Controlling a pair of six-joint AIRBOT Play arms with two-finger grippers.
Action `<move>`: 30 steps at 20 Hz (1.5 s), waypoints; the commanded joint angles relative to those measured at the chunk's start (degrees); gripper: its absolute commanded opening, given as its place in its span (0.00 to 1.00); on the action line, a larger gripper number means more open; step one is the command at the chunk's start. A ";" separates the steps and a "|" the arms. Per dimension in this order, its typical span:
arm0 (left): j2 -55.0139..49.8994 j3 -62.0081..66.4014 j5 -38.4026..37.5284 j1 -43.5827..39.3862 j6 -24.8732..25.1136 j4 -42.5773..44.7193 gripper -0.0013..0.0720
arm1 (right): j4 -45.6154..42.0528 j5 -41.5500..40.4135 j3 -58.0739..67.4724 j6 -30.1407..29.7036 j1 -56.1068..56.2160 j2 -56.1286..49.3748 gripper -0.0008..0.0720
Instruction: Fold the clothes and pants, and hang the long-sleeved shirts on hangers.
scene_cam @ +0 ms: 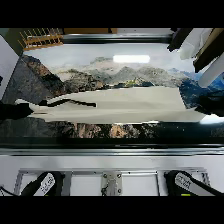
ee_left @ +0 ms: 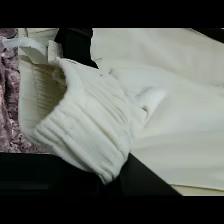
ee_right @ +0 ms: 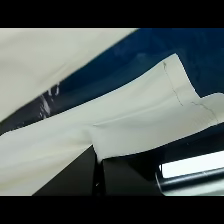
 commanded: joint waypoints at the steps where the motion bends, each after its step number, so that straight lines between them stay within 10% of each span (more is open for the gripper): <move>1: -9.57 7.23 -0.92 -2.32 -2.08 0.28 0.04 | -1.18 0.26 12.13 3.54 5.99 -11.06 0.02; 21: -50.16 40.06 -2.23 -9.42 -8.39 -0.37 0.05 | 0.11 -13.81 36.76 7.50 14.97 -39.23 0.05; 22: -50.88 41.20 -1.18 -9.79 -9.11 -0.39 0.18 | 1.99 -16.13 36.76 7.52 14.99 -39.56 0.23; 23: -51.39 42.64 0.26 -10.14 -10.95 -0.37 0.65 | 4.83 -19.06 36.76 7.50 14.99 -39.60 0.59; 24: -51.47 44.28 1.55 -10.21 -13.40 -0.35 0.87 | 7.85 -21.92 36.81 7.50 14.97 -39.45 0.77; 30: -45.81 49.13 -1.81 -6.64 -18.27 0.33 0.87 | 3.82 -15.41 35.78 4.09 12.46 -32.52 0.78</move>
